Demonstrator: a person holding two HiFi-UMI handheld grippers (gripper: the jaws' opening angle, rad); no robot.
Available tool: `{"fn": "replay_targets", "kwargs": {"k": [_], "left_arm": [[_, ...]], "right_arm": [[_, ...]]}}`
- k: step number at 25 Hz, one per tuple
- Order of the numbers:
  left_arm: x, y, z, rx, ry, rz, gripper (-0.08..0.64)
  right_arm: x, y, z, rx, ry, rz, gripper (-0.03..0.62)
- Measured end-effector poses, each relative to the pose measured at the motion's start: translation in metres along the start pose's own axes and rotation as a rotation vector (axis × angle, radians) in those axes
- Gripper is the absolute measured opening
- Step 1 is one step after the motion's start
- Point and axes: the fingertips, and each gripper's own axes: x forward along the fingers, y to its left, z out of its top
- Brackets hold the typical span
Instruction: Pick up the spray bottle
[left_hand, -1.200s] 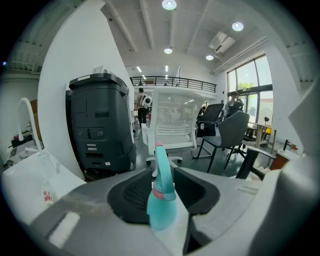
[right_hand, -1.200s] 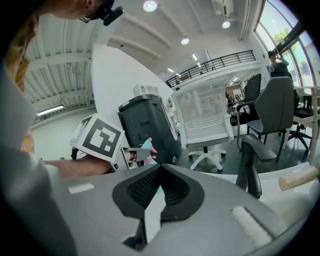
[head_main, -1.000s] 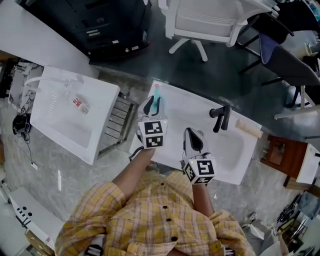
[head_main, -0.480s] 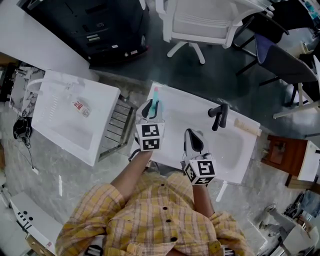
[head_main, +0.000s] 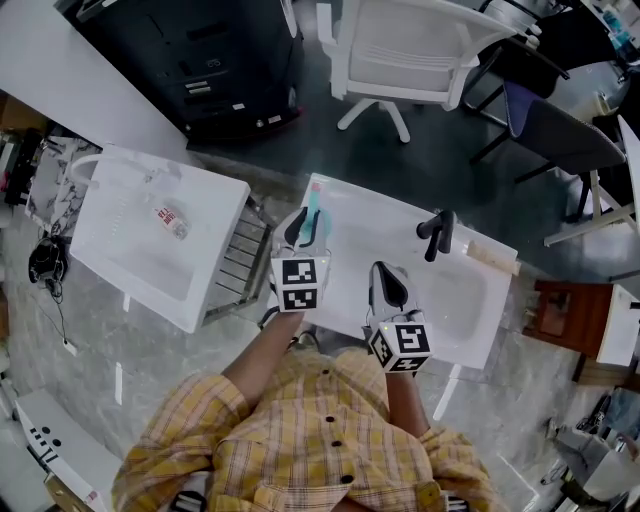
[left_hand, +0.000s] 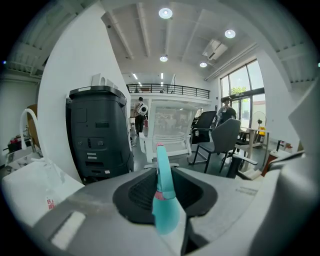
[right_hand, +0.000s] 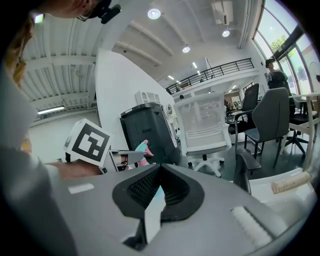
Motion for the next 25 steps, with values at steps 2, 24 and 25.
{"fn": "replay_targets", "kwargs": {"k": [2,24,25], "left_arm": [[-0.008,-0.001,0.004,0.001,-0.011,-0.006,0.086],[-0.118,-0.014,0.031,0.012,-0.133,-0.078,0.086],[-0.123,-0.015,0.032,0.016,-0.139,-0.081,0.086]], "right_arm": [[-0.004,0.004,0.003,-0.006,-0.009,-0.001,0.0],[-0.061,0.051,0.042,-0.064,-0.112,-0.02,0.0],[-0.063,0.054,0.044,-0.069,-0.118,-0.019,0.0]]}}
